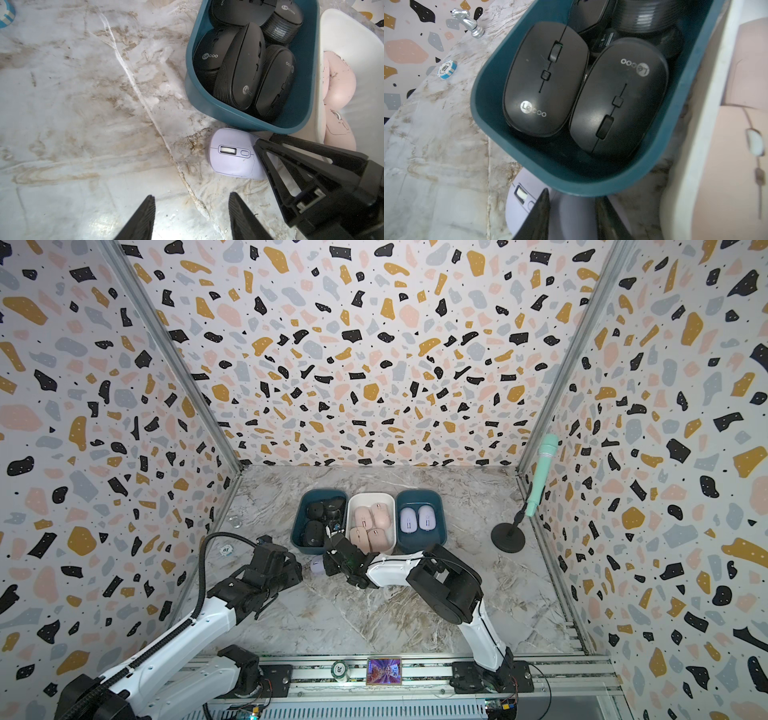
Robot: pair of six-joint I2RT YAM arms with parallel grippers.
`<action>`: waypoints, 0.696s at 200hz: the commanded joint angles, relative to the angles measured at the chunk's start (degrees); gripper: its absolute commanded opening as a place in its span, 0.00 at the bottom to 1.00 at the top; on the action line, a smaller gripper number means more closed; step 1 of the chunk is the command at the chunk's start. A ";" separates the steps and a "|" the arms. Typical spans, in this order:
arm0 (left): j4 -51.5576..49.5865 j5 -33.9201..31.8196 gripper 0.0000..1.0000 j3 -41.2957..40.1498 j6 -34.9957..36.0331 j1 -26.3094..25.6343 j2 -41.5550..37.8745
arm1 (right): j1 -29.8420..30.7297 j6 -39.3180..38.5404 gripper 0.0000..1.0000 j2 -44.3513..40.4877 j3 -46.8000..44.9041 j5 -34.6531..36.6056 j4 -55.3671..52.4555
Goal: Place the mice by color into the storage box
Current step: Adjust the mouse at the center of the board.
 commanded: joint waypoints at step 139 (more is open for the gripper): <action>1.17 0.50 0.57 0.87 -1.12 -0.15 0.55 | -0.21 -9.62 0.62 -15.92 -10.41 -14.00 -4.26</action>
